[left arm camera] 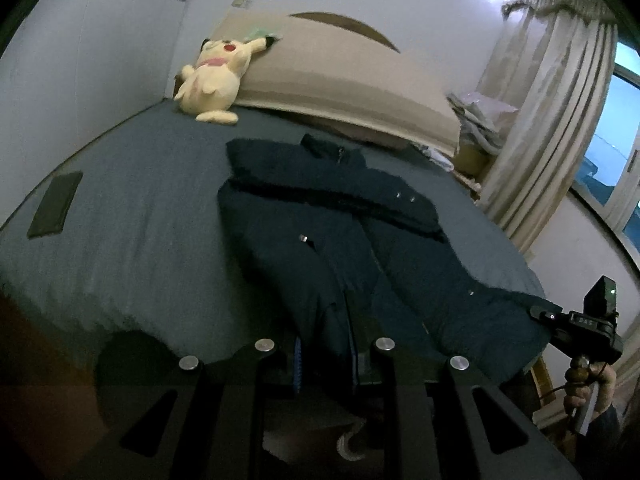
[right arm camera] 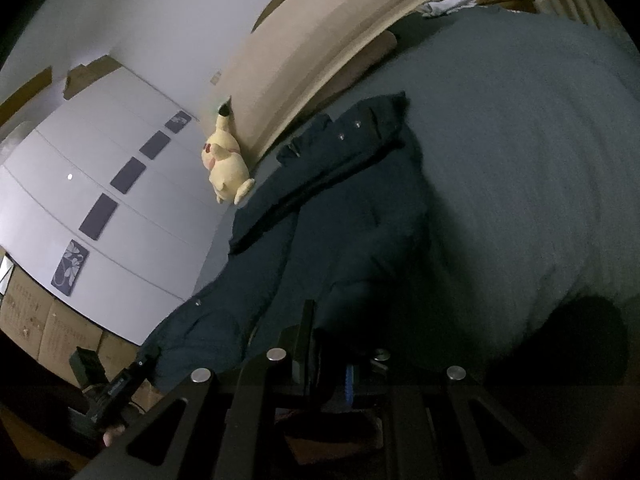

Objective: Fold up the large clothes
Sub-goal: 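Fold the held hem over toward the collar with both grippers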

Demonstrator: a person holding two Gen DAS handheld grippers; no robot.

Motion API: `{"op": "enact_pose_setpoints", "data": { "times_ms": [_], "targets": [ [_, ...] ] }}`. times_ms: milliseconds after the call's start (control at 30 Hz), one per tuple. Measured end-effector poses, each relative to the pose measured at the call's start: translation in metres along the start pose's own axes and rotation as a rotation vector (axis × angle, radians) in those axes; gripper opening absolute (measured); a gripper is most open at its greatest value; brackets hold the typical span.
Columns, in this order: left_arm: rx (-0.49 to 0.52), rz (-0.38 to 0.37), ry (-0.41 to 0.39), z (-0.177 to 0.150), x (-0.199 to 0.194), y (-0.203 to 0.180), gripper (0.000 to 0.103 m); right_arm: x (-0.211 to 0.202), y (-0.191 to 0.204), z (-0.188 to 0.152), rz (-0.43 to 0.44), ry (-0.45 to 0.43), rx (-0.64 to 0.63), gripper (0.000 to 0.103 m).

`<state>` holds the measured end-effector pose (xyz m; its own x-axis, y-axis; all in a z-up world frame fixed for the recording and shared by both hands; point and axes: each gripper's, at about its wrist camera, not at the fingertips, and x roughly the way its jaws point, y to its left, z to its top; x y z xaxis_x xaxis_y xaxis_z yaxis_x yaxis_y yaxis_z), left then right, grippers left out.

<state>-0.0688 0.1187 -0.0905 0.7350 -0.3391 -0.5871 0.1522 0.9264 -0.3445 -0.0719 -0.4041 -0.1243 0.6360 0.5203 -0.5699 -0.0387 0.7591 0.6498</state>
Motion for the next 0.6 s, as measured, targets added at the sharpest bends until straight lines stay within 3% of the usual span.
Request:
{"op": "enact_pose_setpoints", "data": {
  "times_ms": [600],
  "targets": [
    [-0.009, 0.005, -0.141, 0.075, 0.021, -0.001, 0.018, 0.014, 0.038, 0.094, 0.054, -0.142, -0.092, 0.011]
  ]
}}
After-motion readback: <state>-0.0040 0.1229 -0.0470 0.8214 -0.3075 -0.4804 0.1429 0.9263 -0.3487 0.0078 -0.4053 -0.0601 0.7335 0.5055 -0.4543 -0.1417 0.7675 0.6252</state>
